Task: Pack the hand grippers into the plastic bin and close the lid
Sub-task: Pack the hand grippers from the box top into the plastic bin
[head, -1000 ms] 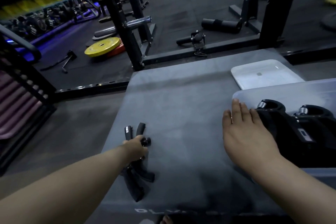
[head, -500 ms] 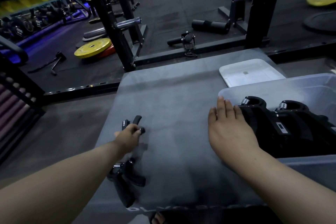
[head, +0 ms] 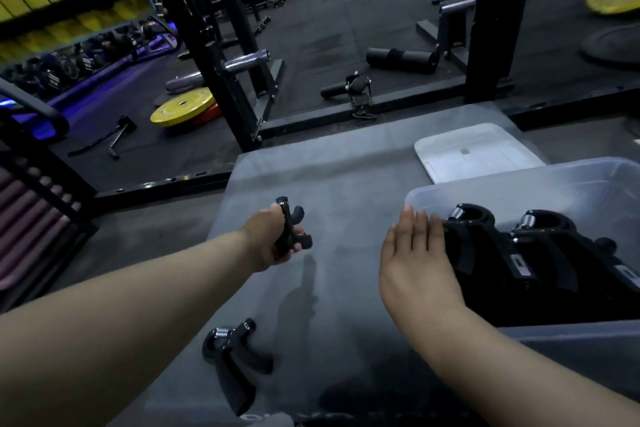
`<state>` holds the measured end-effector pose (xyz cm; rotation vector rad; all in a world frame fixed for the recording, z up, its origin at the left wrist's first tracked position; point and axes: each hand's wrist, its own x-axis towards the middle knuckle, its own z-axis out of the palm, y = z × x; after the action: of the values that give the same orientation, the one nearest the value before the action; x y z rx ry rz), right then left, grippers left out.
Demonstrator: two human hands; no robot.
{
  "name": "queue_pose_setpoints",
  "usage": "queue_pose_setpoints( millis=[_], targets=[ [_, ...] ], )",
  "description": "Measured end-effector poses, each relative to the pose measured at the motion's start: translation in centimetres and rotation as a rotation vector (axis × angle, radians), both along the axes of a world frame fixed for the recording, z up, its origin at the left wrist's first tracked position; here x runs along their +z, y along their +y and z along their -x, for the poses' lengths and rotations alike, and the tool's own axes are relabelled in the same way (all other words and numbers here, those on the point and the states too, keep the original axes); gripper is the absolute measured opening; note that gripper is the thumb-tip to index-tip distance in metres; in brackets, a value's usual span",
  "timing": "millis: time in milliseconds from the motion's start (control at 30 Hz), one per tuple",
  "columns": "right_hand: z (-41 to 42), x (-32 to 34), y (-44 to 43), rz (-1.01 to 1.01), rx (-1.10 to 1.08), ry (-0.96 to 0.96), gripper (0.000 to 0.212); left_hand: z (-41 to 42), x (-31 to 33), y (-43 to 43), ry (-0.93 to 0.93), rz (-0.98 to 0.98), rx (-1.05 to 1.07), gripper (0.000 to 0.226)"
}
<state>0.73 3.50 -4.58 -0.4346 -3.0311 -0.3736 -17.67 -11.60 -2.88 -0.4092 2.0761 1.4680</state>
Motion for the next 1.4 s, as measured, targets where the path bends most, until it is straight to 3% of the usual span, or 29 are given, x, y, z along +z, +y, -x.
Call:
queue_pose_setpoints(
  millis=[133,200,333,433,567,667,733,800,933,1000,1067,1233,1400],
  targets=[
    [-0.4,2.0,0.6,-0.005,0.057,-0.208,0.059,-1.5,7.7,3.8,-0.044,-0.034,-0.137,0.038],
    [-0.4,3.6,1.5,0.151,0.083,-0.254,0.065,-3.2,11.2,6.1,-0.037,-0.034,-0.231,0.034],
    [-0.8,8.4,4.8,0.592,0.058,0.011,0.088,-7.4,15.3,11.1,0.004,-0.077,-0.321,0.035],
    [-2.6,12.1,8.4,0.625,0.081,0.174,0.098,-10.8,16.5,14.8,-0.102,-0.183,-0.392,0.029],
    [-5.8,12.3,13.9,0.785,0.121,0.165,0.054,-15.0,16.5,18.3,-0.197,-0.278,-0.422,0.02],
    [-7.8,11.5,15.9,0.78,0.17,0.213,0.032,-16.7,16.1,19.2,-0.239,-0.357,-0.484,0.022],
    [-8.6,11.9,16.6,0.783,0.147,0.262,0.031,-16.9,16.2,19.3,-0.253,-0.46,-0.473,0.03],
    [-8.6,12.4,17.6,0.925,0.058,0.385,0.038,-16.5,16.2,19.5,-0.222,-0.505,-0.464,0.045],
    [-8.7,12.9,19.8,1.478,-0.174,0.496,0.03,-15.7,14.6,20.2,0.105,-0.305,-0.491,0.032],
    [-9.6,13.2,20.5,1.674,-0.253,0.4,0.022,-15.5,12.4,20.4,0.255,-0.096,-0.596,0.029],
    [-10.3,12.9,20.9,1.768,-0.268,0.242,0.022,-16.1,10.7,20.6,0.226,-0.034,-0.767,0.031],
    [-10.1,10.8,20.8,1.777,-0.346,-0.023,0.028,-17.9,8.5,20.9,0.067,-0.105,-0.913,0.035],
    [-10.1,9.5,20.6,1.425,-0.44,-0.079,0.018,-18.7,7.3,21.5,0.049,-0.036,-0.897,0.029]
  ],
)
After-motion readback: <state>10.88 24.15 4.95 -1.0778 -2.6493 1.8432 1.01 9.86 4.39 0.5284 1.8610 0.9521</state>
